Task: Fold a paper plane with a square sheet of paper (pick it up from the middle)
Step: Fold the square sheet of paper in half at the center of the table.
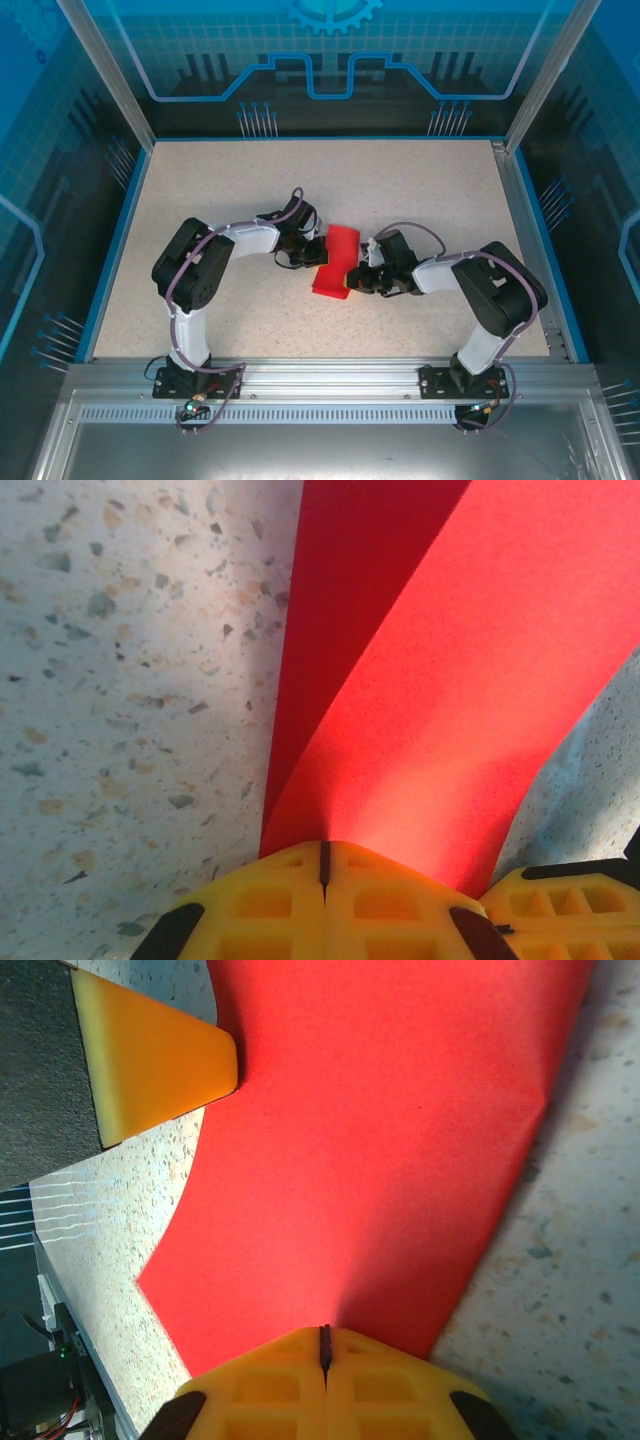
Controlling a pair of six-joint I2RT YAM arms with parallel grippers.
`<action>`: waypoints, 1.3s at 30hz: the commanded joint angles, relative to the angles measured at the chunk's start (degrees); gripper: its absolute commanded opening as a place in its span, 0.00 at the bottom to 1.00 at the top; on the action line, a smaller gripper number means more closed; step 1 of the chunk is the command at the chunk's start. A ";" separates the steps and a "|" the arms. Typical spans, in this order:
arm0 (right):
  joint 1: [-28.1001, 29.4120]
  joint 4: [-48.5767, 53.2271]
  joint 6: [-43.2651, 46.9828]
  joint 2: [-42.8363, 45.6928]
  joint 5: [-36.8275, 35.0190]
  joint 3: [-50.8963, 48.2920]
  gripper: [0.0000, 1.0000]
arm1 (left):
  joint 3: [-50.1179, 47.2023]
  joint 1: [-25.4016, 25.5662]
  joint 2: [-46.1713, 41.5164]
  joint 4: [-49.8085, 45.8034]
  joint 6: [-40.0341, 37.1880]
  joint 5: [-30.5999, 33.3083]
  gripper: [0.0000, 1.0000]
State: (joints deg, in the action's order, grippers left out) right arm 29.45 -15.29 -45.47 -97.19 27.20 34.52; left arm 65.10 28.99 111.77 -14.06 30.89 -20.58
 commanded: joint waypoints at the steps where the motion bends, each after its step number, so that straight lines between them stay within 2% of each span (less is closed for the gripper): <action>1: 0.98 2.70 0.03 2.08 -1.66 -0.80 0.00 | -2.04 1.02 3.63 -2.98 -1.58 2.47 0.00; 7: 3.01 4.38 0.04 5.98 -2.60 -0.60 0.00 | -1.91 1.00 3.63 -3.07 -1.62 2.47 0.00; 19: 4.12 2.17 -0.60 0.49 -4.54 -3.41 0.00 | -2.26 0.98 3.37 -2.88 -1.69 2.38 0.00; 29: 6.22 5.53 -0.48 7.49 -4.57 -1.12 0.00 | -2.35 1.05 3.46 -2.64 -1.58 2.38 0.00; 39: 6.93 5.71 -0.36 1.90 -5.67 -1.72 0.00 | -2.30 1.00 3.55 -2.59 -1.50 2.12 0.00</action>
State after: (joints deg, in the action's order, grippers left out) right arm 35.38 -11.31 -45.69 -93.41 22.61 32.91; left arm 65.10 28.99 111.77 -13.91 30.89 -20.60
